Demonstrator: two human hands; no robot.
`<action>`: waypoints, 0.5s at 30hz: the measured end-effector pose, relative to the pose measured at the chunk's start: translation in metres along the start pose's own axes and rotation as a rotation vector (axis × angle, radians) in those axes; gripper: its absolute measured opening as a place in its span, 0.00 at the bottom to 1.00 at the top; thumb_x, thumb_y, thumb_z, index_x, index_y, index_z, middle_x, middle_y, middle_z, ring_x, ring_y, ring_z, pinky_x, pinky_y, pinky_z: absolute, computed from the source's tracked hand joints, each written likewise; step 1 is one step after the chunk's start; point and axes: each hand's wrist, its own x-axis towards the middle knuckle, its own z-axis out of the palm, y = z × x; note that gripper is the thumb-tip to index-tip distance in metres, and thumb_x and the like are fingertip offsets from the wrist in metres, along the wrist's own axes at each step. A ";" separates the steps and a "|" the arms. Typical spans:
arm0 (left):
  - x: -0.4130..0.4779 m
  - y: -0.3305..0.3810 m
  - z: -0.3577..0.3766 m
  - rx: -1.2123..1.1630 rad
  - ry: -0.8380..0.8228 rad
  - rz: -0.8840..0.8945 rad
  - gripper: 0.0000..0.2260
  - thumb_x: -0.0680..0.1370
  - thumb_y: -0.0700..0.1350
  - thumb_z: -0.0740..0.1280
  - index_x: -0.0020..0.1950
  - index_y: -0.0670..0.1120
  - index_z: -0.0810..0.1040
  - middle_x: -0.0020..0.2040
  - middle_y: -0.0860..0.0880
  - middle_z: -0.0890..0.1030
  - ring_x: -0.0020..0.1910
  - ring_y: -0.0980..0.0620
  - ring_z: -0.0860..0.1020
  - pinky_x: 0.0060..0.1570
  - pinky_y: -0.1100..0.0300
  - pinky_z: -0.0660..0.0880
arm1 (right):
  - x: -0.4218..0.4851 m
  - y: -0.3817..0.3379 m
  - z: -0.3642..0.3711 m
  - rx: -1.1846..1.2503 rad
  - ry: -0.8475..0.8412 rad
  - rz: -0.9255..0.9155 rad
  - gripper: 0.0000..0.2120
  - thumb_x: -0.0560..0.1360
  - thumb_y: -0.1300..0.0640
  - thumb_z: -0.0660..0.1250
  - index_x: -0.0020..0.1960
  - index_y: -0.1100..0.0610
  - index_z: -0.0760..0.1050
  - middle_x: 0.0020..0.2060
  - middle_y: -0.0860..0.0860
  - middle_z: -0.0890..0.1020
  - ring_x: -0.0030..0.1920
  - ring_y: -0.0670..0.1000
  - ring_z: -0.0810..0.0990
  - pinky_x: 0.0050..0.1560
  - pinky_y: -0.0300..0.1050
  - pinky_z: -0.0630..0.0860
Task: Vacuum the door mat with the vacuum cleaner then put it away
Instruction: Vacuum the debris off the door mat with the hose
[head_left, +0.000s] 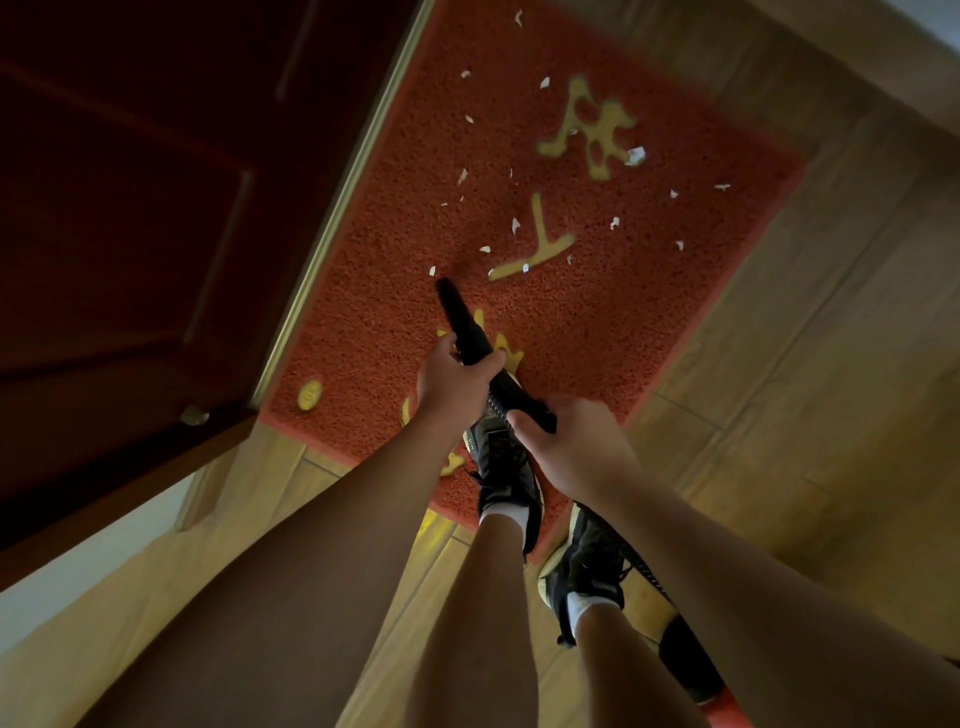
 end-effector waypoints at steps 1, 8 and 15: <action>0.001 0.000 -0.002 0.005 -0.001 0.005 0.27 0.75 0.53 0.75 0.72 0.48 0.73 0.57 0.48 0.82 0.46 0.54 0.82 0.39 0.60 0.77 | 0.001 -0.002 0.001 0.002 0.003 -0.001 0.18 0.80 0.45 0.65 0.35 0.53 0.69 0.27 0.50 0.74 0.24 0.49 0.71 0.24 0.41 0.61; 0.010 0.004 -0.013 0.011 -0.010 0.020 0.27 0.76 0.52 0.74 0.74 0.48 0.72 0.60 0.48 0.81 0.51 0.51 0.80 0.39 0.60 0.74 | 0.007 -0.015 0.005 0.030 0.016 0.001 0.19 0.80 0.45 0.65 0.35 0.52 0.67 0.27 0.51 0.75 0.24 0.51 0.70 0.23 0.40 0.62; 0.016 0.007 -0.012 0.008 -0.016 0.024 0.27 0.75 0.53 0.75 0.72 0.48 0.73 0.58 0.48 0.81 0.53 0.48 0.81 0.52 0.48 0.81 | 0.008 -0.015 0.006 0.082 0.012 -0.009 0.18 0.81 0.46 0.64 0.37 0.55 0.69 0.30 0.58 0.77 0.26 0.53 0.69 0.27 0.45 0.63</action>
